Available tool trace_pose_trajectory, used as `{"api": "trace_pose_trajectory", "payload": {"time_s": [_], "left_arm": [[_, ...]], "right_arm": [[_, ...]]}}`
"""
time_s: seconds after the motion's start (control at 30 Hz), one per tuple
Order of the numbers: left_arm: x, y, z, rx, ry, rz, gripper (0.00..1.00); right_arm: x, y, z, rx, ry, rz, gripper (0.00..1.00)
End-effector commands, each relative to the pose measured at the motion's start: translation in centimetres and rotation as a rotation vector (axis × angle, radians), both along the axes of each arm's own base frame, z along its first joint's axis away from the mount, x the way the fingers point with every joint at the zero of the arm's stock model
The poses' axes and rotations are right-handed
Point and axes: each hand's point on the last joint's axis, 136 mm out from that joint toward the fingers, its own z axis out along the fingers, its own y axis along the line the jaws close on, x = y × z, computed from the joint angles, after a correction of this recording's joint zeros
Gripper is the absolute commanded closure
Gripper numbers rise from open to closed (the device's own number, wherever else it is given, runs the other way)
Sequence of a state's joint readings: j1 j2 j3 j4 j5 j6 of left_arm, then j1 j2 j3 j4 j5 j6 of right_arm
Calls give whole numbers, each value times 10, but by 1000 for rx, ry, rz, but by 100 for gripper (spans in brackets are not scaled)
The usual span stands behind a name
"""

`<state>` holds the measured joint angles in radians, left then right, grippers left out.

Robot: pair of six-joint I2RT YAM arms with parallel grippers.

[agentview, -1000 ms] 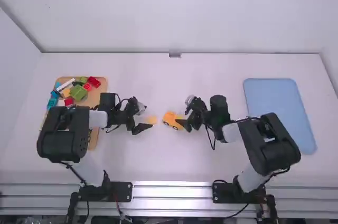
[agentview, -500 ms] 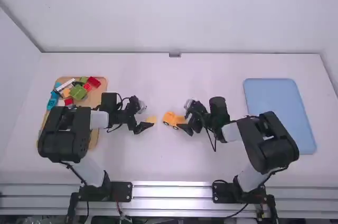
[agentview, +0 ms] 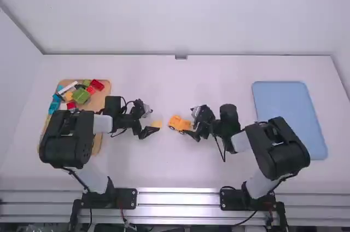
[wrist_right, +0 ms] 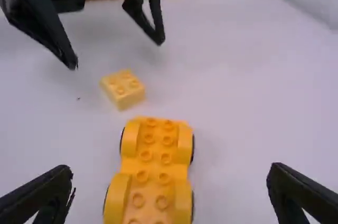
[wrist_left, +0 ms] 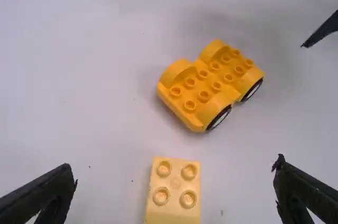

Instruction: Assemble lego blocks to make yellow taxi

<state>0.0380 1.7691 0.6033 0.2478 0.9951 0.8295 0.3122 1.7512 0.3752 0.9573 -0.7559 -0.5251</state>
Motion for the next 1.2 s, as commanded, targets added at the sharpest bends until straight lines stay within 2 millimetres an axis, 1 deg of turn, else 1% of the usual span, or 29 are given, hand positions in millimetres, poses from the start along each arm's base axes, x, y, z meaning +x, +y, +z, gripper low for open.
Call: {"api": "trace_pose_trajectory", "payload": {"time_s": [0.0,0.03,0.13,0.17,0.2,0.23,0.27,0.3,0.37,0.5,0.53,0.73,0.8,0.9,1.03,1.07,1.13,1.17], "left_arm": [[-6,-6,5,-29,2,-24,1],[-6,-6,6,-32,4,-26,1],[-7,-7,5,-29,4,-28,1],[-9,-7,4,-22,-11,-37,1],[-9,-7,3,-20,-18,-41,1],[-11,-7,2,-13,-39,-57,1],[-12,-7,1,-9,-45,-61,1],[-15,-9,-1,-1,-52,-74,1],[-14,-8,-2,4,-48,-65,1],[-13,-6,-4,17,-45,-56,1],[-14,-7,-4,14,-42,-58,1],[-15,-7,-4,14,-36,-58,1],[-15,-7,-4,15,-37,-58,1],[-15,-7,-4,14,-36,-58,1],[-15,-7,-4,14,-36,-58,1],[-15,-7,-4,14,-35,-58,1],[-15,-7,-5,15,-35,-58,1],[-15,-7,-4,14,-36,-58,1]], "right_arm": [[-9,-10,5,9,-26,-26,1],[-11,-11,4,8,-25,-28,2],[-21,-15,-9,-5,30,-30,2],[-23,-15,-17,-3,87,-52,2],[-23,-16,-19,-3,101,-63,2],[-22,-16,-27,-6,151,-95,2],[-22,-15,-31,-10,169,-105,2],[-23,-10,-39,-23,185,-100,2],[-23,-5,-44,-29,176,-79,2],[-17,5,-47,-19,149,-57,2],[-14,7,-52,-22,156,-54,2],[-1,11,-67,-23,188,-57,2],[2,15,-68,-15,189,-45,2],[5,26,-71,-11,186,-11,2],[6,29,-72,-28,144,16,0],[6,29,-72,-30,135,20,1],[3,28,-73,-46,106,36,9],[3,28,-74,-49,103,38,11]]}}
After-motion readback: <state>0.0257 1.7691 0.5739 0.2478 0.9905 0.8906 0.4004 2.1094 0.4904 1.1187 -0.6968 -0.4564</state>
